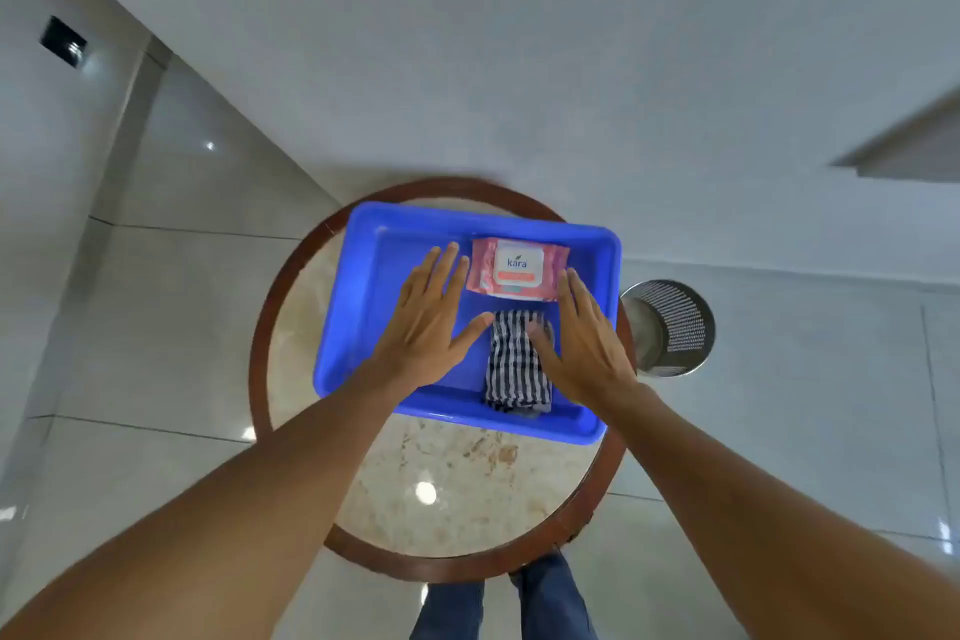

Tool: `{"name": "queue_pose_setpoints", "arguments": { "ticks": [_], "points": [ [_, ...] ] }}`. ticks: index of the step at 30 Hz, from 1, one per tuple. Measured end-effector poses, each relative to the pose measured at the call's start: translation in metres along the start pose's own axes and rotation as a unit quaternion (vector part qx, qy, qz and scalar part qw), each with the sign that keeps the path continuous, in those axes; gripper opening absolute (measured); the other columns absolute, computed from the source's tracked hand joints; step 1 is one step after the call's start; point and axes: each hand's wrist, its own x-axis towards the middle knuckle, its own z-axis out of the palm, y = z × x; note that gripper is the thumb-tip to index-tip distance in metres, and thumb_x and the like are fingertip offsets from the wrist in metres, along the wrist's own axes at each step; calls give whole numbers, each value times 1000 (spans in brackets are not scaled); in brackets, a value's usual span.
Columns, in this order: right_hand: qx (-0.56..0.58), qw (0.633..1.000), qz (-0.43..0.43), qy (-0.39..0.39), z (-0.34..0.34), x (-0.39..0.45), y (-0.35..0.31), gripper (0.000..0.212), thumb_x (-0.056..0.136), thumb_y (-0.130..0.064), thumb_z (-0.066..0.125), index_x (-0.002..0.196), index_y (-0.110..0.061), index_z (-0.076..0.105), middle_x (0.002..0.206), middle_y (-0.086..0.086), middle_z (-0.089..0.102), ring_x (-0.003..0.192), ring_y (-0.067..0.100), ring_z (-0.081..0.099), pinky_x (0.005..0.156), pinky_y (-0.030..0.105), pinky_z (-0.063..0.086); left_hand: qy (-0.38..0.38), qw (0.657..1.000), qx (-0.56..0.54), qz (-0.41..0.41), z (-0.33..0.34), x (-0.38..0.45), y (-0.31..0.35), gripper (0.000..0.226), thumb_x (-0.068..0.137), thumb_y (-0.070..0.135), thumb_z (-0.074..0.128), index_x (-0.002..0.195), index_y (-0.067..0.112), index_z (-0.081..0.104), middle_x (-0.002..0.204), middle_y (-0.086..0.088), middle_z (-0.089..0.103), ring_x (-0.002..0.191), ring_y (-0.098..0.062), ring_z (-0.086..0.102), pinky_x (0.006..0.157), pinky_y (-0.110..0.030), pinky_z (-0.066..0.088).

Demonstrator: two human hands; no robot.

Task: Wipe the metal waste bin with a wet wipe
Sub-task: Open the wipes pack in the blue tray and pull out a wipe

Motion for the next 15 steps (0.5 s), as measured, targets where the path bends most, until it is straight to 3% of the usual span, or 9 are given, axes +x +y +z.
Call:
{"name": "queue_pose_setpoints", "arguments": {
  "ticks": [4,9,15],
  "points": [
    [61,997,47,17,22,30,7,75,113,-36,51,173,-6,20,182,12,22,167,30,28,132,46,33,-24,997,-20,66,30,33,2,56,111,28,59,157,-2,50,167,-19,49,153,-37,49,121,-53,47],
    [48,996,42,61,31,52,7,56,113,-23,51,166,-8,42,175,11,37,155,35,42,121,44,44,-11,996,-35,83,39,77,13,49,111,22,60,156,3,55,166,-13,52,152,-33,50,119,-47,50],
    [45,993,58,90,29,58,6,48,113,-20,52,161,-12,53,170,6,47,147,33,50,107,42,51,-30,993,9,115,41,93,10,48,111,30,58,153,6,59,163,-15,54,151,-33,50,107,-50,59]
  ]
}}
